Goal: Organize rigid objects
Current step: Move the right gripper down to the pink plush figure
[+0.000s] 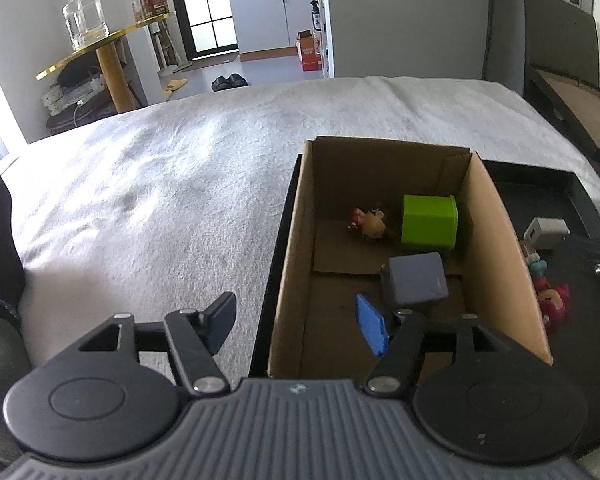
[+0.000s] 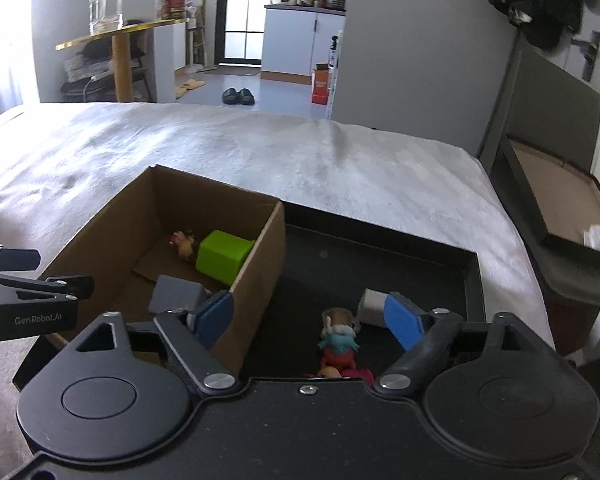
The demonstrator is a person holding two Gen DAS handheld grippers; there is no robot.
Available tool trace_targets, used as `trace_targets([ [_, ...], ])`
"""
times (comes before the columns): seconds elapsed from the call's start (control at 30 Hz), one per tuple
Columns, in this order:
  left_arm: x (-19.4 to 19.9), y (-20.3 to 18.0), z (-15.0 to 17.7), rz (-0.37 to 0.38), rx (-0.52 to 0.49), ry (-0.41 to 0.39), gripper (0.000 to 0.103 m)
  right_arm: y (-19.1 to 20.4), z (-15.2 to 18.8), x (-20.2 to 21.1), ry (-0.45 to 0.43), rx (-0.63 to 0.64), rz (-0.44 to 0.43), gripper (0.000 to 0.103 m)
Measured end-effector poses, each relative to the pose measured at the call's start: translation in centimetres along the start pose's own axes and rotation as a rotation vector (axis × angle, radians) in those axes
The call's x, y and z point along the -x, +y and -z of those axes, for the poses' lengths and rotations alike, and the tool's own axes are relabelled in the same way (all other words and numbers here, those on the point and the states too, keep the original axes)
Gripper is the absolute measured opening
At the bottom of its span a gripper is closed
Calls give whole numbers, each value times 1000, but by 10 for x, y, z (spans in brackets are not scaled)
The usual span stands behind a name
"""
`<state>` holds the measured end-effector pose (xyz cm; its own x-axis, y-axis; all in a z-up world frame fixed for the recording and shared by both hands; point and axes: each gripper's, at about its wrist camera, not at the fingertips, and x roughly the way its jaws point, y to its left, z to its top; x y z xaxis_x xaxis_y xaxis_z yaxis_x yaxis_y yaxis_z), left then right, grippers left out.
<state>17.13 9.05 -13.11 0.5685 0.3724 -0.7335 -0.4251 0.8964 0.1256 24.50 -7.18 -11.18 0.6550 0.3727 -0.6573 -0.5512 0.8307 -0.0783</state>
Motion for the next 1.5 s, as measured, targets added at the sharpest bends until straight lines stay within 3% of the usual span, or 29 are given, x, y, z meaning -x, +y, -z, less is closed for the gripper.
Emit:
trace_targets([
  [0.2, 5, 0, -5, 36, 20, 16, 67, -10, 9, 3, 2, -30, 2, 95],
  [0.53, 3, -4, -3, 16, -7, 59, 71, -22, 28, -2, 29, -67, -21, 102],
  [1.13, -1, -22, -5, -30, -60, 88, 75, -45, 58, -37, 109, -129, -94, 103],
  [1.5, -8, -48, 0, -87, -172, 110, 79, -56, 76, -61, 116, -130, -149, 103],
])
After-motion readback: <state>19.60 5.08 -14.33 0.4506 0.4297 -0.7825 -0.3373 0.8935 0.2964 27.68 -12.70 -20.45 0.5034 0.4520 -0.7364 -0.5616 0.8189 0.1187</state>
